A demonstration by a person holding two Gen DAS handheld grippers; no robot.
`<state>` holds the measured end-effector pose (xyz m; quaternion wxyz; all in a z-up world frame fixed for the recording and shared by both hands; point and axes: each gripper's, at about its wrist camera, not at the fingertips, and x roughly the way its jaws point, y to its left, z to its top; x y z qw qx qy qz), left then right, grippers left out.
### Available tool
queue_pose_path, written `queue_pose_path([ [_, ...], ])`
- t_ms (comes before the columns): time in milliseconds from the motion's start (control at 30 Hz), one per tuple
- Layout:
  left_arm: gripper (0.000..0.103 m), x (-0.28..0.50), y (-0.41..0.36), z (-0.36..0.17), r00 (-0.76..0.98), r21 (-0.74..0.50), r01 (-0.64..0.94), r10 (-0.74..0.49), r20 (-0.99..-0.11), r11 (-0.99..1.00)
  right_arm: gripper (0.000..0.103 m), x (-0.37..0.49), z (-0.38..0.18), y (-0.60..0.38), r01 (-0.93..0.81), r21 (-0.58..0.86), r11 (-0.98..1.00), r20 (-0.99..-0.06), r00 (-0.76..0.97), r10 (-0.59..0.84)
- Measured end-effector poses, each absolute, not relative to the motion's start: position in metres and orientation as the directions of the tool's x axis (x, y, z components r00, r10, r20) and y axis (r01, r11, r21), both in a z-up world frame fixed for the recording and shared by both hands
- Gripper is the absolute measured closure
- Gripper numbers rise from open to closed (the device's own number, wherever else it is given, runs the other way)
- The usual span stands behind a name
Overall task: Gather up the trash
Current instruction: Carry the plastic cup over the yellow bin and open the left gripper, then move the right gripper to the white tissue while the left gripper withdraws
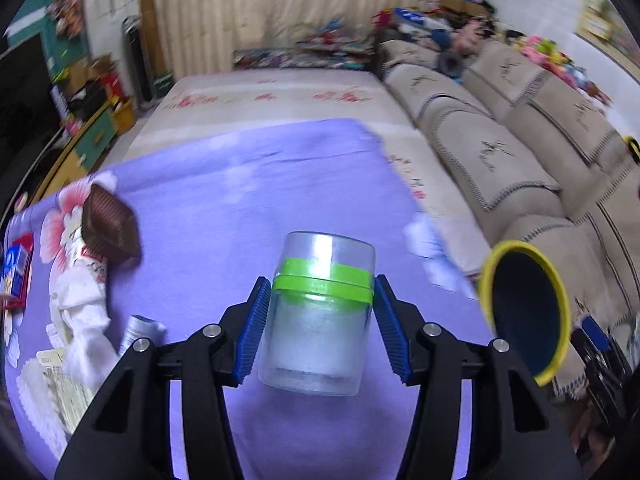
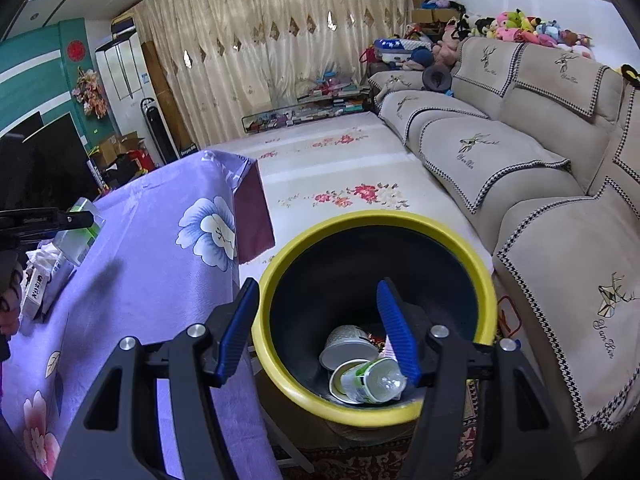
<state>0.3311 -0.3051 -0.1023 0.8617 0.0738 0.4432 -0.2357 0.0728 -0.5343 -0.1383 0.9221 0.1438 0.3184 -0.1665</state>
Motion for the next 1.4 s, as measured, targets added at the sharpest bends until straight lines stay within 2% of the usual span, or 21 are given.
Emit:
queue_pose_path([
  [233, 0.051, 0.267, -0.381, -0.083, 0.424, -0.109, 0.632, -0.46, -0.78, 0.767, 0.045, 0.042, -0.129, -0.548, 0.458, 0.122, 0.881, -0.626, 0.724, -0.29],
  [433, 0.051, 0.225, -0.458, -0.093, 0.33, -0.128, 0.726, -0.505, -0.797, 0.676, 0.045, 0.01, -0.129, -0.571, 0.526, 0.112, 0.843, -0.635, 0.69, -0.346],
  [667, 0.051, 0.195, -0.539, -0.123, 0.266, -0.115, 0.785, -0.498, -0.825, 0.609, 0.045, -0.023, -0.134, -0.601, 0.591, 0.125, 0.797, -0.642, 0.66, -0.389],
  [933, 0.049, 0.194, -0.582, -0.163, 0.226, -0.107, 0.798, -0.459, -0.859, 0.594, 0.045, -0.034, -0.143, -0.614, 0.613, 0.139, 0.778, -0.653, 0.647, -0.393],
  [967, 0.046, 0.195, -0.581, -0.166, 0.229, -0.105, 0.794, -0.456, -0.86, 0.599, 0.045, -0.034, -0.144, -0.614, 0.613, 0.142, 0.778, -0.654, 0.648, -0.391],
  [1000, 0.032, 0.194, -0.58, -0.166, 0.233, -0.104, 0.79, -0.453, -0.861, 0.604, 0.045, -0.034, -0.144, -0.614, 0.611, 0.145, 0.778, -0.654, 0.65, -0.388],
  [1033, 0.022, 0.195, -0.579, -0.165, 0.238, -0.106, 0.787, -0.457, -0.857, 0.608, 0.045, -0.034, -0.144, -0.614, 0.61, 0.147, 0.779, -0.653, 0.651, -0.387],
  [1167, 0.019, 0.19, -0.54, -0.143, 0.287, -0.112, 0.78, -0.511, -0.81, 0.616, 0.044, -0.028, -0.141, -0.607, 0.602, 0.148, 0.785, -0.651, 0.657, -0.381],
  [1233, 0.011, 0.185, -0.509, -0.127, 0.326, -0.116, 0.772, -0.546, -0.771, 0.625, 0.043, -0.025, -0.141, -0.603, 0.594, 0.146, 0.791, -0.651, 0.66, -0.375],
  [1333, 0.005, 0.179, -0.464, -0.106, 0.394, -0.102, 0.756, -0.575, -0.717, 0.646, 0.043, -0.016, -0.14, -0.596, 0.574, 0.144, 0.806, -0.652, 0.668, -0.36],
  [1400, 0.005, 0.177, -0.429, -0.091, 0.454, -0.077, 0.734, -0.572, -0.683, 0.675, 0.043, -0.007, -0.138, -0.586, 0.556, 0.141, 0.819, -0.652, 0.675, -0.346],
])
